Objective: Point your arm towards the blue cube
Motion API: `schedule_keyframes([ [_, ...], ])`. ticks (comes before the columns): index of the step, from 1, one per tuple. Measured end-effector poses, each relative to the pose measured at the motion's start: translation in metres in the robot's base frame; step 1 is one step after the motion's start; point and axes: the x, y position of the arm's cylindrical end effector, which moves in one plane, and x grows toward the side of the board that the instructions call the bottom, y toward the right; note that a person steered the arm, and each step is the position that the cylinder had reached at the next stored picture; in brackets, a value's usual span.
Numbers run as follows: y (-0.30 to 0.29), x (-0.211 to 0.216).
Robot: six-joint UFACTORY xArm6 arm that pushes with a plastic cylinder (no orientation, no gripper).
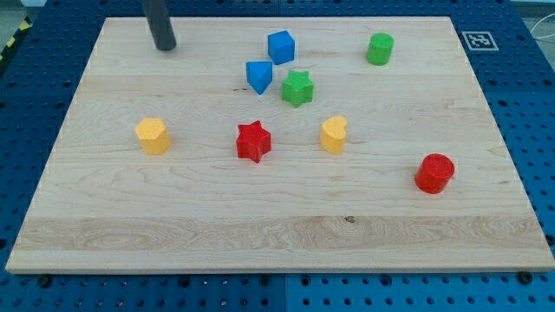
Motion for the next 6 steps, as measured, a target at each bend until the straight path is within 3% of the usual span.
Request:
schedule_keyframes([
  [1, 0.016, -0.047],
  [2, 0.019, -0.048],
  [4, 0.113, -0.047],
  [6, 0.254, -0.035],
])
